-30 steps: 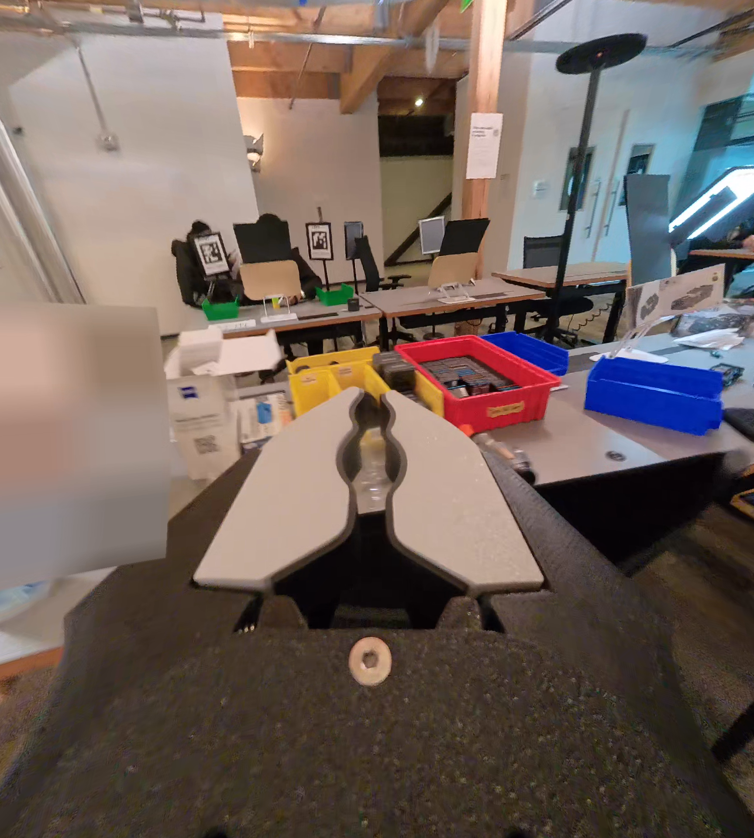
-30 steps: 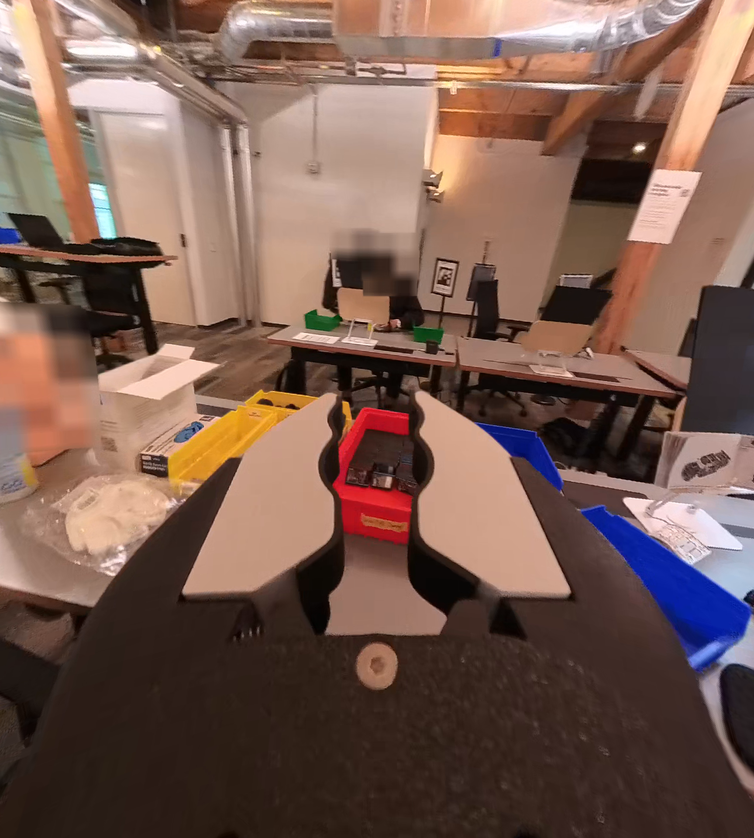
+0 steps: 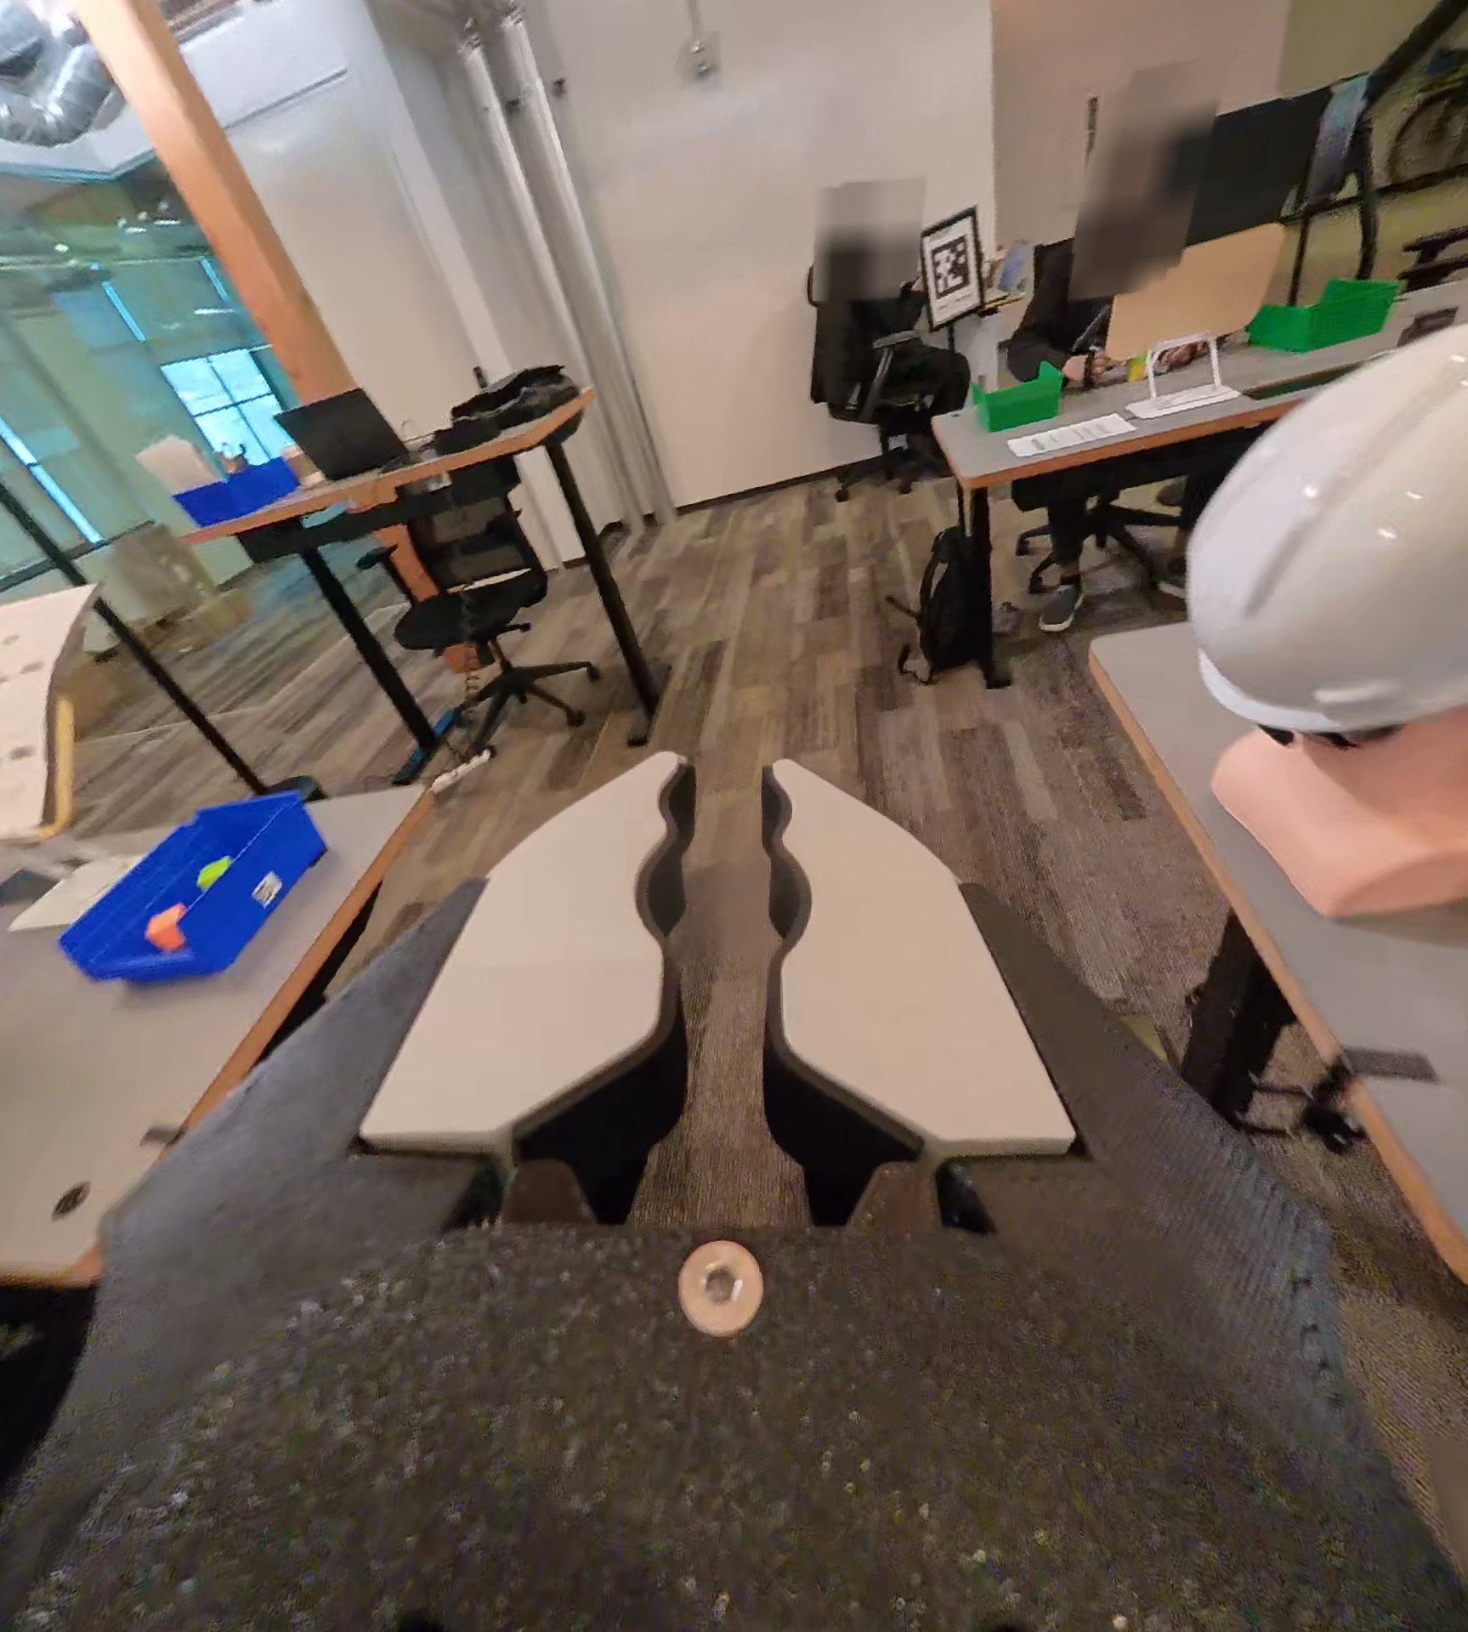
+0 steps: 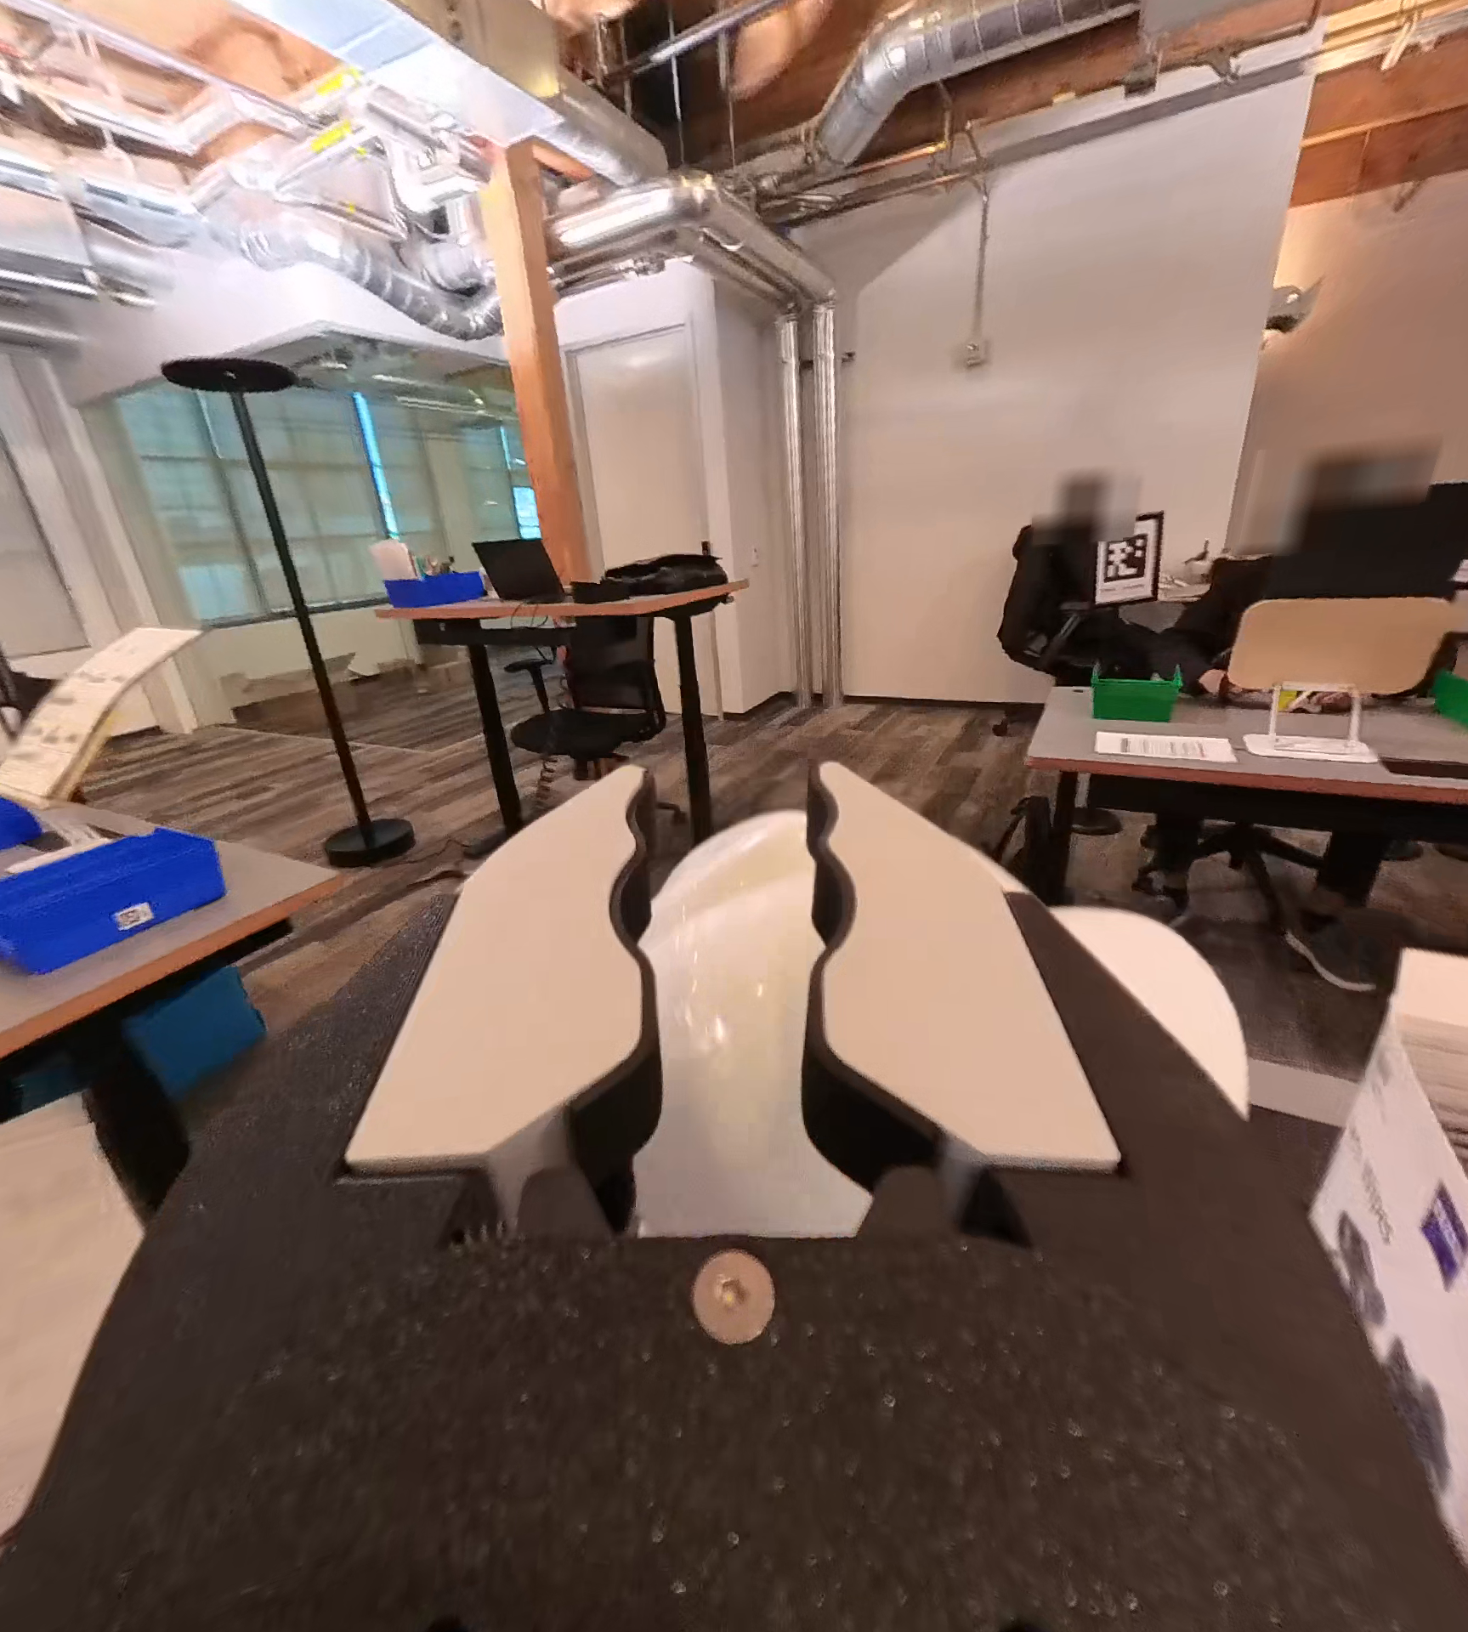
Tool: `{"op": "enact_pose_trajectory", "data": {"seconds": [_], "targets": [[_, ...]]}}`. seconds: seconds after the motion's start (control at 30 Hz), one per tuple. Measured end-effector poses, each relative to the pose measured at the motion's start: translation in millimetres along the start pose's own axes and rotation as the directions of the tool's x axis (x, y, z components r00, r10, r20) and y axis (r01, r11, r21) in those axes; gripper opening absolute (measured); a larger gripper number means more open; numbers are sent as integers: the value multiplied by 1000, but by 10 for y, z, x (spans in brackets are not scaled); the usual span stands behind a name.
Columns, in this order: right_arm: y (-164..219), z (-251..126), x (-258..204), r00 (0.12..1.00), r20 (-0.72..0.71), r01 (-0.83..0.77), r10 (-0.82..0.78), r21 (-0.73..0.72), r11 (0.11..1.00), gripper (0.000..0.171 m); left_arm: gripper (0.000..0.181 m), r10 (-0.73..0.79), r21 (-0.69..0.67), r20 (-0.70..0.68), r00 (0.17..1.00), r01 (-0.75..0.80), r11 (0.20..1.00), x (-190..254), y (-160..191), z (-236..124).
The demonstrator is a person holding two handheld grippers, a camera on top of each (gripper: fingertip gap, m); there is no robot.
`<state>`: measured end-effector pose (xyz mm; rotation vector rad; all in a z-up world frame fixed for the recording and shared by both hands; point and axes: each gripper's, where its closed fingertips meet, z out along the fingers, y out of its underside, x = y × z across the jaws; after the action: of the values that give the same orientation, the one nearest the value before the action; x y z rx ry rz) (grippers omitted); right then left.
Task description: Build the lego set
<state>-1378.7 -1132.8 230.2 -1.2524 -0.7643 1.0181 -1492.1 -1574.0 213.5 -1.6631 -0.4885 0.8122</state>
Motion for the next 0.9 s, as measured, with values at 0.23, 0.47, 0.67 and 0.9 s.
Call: {"op": "enact_pose_trajectory", "data": {"seconds": [0.23,0.47,0.67,0.9], "targets": [[155,880,255,979,-202,-35,11,-118,992,37,19,-73,13,-210,975,77,997,-469,64,2117],[262,1252,951,798,-569,12,-199,-315,949,41,24,-24,-21,-522,853,15,1000,-300,469,4637],[-139,1519,1315,498,-832,-113,-246,-344,932,43,30,70,90,-786,614,2,996,208,-75,6844],[113,2316,1657,299,-930,-194,-215,-280,940,45,39,116,142,-906,406,35,989,1265,-851,8594]]}}
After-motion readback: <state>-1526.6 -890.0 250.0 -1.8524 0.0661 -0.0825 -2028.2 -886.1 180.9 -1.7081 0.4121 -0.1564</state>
